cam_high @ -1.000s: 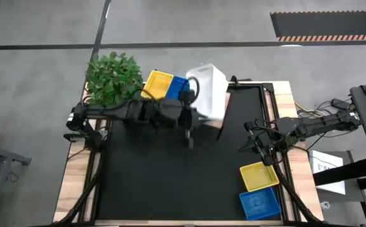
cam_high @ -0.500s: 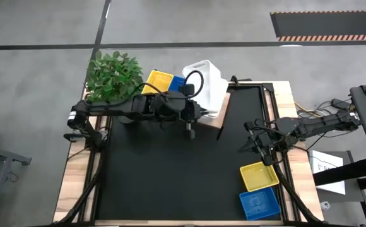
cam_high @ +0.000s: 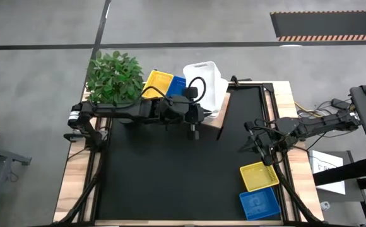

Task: Stack baskets on shelf by color
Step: Stack the white bin on top of the other white bins on the shelf

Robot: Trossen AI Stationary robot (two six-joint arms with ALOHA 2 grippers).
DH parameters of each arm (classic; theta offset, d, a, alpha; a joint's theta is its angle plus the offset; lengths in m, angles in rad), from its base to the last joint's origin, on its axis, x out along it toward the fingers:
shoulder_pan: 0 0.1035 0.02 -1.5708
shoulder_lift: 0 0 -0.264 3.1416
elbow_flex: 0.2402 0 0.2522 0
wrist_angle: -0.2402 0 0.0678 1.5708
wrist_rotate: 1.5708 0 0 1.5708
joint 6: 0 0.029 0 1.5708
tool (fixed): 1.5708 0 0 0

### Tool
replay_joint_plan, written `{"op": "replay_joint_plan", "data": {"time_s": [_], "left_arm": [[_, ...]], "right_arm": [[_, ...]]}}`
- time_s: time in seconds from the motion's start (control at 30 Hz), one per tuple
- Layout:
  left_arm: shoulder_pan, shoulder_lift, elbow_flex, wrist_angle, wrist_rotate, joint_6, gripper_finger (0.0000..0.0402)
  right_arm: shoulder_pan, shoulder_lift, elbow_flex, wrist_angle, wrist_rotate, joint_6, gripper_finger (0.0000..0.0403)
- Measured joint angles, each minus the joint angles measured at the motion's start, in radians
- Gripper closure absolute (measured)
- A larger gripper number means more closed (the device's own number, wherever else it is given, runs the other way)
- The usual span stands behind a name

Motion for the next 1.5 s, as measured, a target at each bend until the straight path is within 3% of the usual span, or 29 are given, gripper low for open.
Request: {"op": "replay_joint_plan", "data": {"time_s": [0.1,0.47,1.3,1.5], "left_arm": [[0.001,0.001,0.0,0.036,0.0,0.02,0.0401],[0.014,0.0,-0.021,0.017,0.003,0.309,0.0402],[0.032,0.0,-0.095,0.027,0.025,0.281,0.0401],[0.037,0.0,-0.095,0.028,0.023,0.281,0.0369]], "right_arm": [[0.0,0.0,0.0,0.0,0.0,0.0,0.0394],[0.0,0.001,0.0,0.0,0.0,0.0,0.0394],[0.0,0.005,0.0,-0.001,0.0,0.007,0.0394],[0.0,0.005,0.0,-0.001,0.0,0.007,0.0394]]}}
